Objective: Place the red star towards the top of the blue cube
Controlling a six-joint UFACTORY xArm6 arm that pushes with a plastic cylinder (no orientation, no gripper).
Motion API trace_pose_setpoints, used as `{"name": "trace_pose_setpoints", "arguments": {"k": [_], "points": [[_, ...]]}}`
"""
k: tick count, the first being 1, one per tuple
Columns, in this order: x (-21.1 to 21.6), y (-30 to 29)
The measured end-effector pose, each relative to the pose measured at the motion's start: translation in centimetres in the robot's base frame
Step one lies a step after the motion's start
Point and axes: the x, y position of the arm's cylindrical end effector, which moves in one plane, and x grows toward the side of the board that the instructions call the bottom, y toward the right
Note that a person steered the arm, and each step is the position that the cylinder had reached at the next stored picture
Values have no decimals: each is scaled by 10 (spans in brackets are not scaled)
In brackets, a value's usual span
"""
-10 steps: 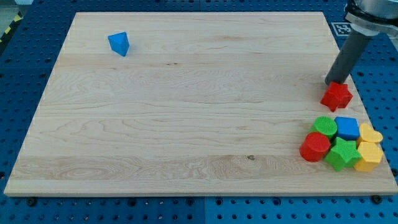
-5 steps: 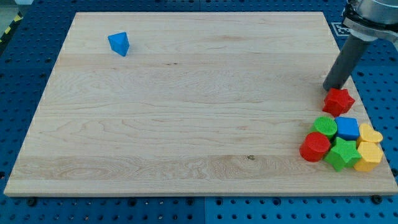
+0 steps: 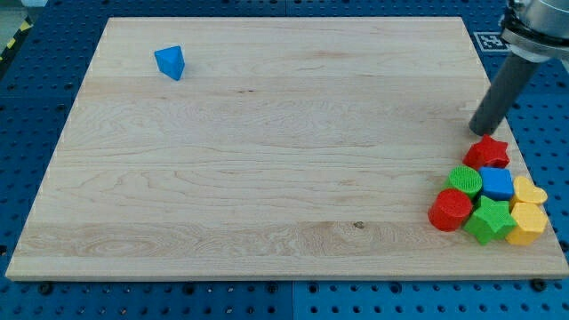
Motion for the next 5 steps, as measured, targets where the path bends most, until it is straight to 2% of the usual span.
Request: {"name": "trace_pose_setpoints", "arguments": {"k": [3, 4, 5], "points": [[50, -3], [36, -28], [1, -81]]}}
